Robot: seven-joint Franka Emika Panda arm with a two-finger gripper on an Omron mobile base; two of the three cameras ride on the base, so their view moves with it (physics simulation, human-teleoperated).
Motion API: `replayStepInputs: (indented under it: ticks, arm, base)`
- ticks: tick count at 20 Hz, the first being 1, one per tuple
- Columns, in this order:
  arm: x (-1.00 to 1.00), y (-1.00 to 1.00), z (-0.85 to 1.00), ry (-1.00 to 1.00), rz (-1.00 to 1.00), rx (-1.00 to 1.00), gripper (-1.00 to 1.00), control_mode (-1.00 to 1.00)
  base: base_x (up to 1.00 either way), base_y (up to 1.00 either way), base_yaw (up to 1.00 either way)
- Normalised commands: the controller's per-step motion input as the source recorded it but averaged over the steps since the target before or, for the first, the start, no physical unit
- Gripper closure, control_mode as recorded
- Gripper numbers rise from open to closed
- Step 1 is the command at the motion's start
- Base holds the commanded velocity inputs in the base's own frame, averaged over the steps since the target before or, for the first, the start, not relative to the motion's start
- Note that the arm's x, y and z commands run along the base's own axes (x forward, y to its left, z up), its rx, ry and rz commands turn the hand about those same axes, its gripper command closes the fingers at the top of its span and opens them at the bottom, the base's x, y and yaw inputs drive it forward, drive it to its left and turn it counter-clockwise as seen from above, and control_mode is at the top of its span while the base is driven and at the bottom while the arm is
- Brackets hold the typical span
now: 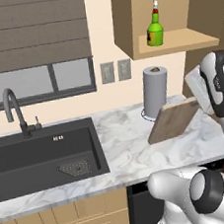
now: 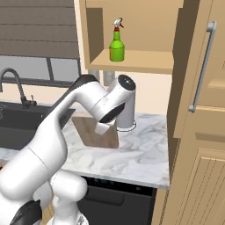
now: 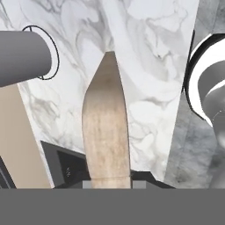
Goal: Move the cutting board and knife to the sink. Then move spray from the cabinet to the counter.
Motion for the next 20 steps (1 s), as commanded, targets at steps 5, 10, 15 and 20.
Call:
replayStepInputs:
  ticks: [5, 10, 15, 20]
  arm:
    - [0.0, 0.03, 0.45, 0.04, 0.04, 0.0, 1.0, -1.0]
    - [0.0, 0.03, 0.3, 0.01, 0.02, 0.0, 1.0, -1.0]
    - [0.0, 0.0, 0.04, 0.0, 0.0, 0.0, 1.0, -1.0]
    - [0.0, 0.04, 0.0, 0.0, 0.01, 0.0, 1.0, -1.0]
  base:
    - [0.0, 0.0, 0.0]
    - [0.0, 0.0, 0.0]
    - [0.0, 0.0, 0.0]
    - [0.0, 0.0, 0.0]
